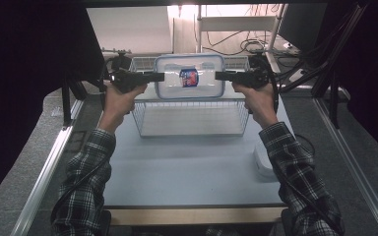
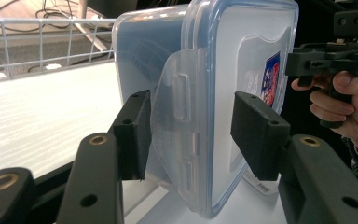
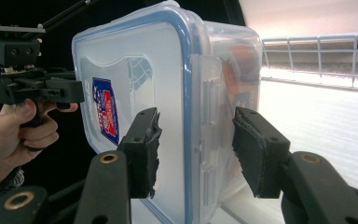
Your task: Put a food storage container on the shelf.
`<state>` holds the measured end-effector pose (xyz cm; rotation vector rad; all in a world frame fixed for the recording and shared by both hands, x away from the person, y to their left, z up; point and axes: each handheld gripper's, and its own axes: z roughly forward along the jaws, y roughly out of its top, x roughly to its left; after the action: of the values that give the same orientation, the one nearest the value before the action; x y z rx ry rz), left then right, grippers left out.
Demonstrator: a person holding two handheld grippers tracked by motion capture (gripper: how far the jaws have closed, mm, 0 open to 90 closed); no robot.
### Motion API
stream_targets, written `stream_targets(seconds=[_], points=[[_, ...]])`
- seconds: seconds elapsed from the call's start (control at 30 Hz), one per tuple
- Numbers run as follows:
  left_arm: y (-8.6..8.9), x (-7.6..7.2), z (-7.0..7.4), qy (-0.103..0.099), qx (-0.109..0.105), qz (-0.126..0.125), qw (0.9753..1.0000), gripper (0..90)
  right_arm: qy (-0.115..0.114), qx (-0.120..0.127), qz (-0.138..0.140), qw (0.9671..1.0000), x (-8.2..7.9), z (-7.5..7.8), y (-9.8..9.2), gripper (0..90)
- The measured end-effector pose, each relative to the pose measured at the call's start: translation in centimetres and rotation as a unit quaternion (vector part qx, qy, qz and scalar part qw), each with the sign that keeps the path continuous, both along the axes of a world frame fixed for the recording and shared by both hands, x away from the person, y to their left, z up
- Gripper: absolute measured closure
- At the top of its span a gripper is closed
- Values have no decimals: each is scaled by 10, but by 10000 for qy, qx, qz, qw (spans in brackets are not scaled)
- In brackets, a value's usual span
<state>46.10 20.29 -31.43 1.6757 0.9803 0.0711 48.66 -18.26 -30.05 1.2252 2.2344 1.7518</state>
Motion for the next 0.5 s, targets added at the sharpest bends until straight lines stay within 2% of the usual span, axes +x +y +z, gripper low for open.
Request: stream_targets(seconds=[0.27, 0.4, 0.5], points=[[3, 8, -2, 28, -63, -57, 10000, 488, 47, 20, -13, 10000, 7, -3, 0, 503], [1, 10, -2, -7, 60, -4, 10000, 477, -157, -352, -105, 9992, 6, -1, 5, 493], [1, 11, -3, 42, 152, 82, 9998, 455, -210, -570, -151, 9980, 5, -2, 9, 489]])
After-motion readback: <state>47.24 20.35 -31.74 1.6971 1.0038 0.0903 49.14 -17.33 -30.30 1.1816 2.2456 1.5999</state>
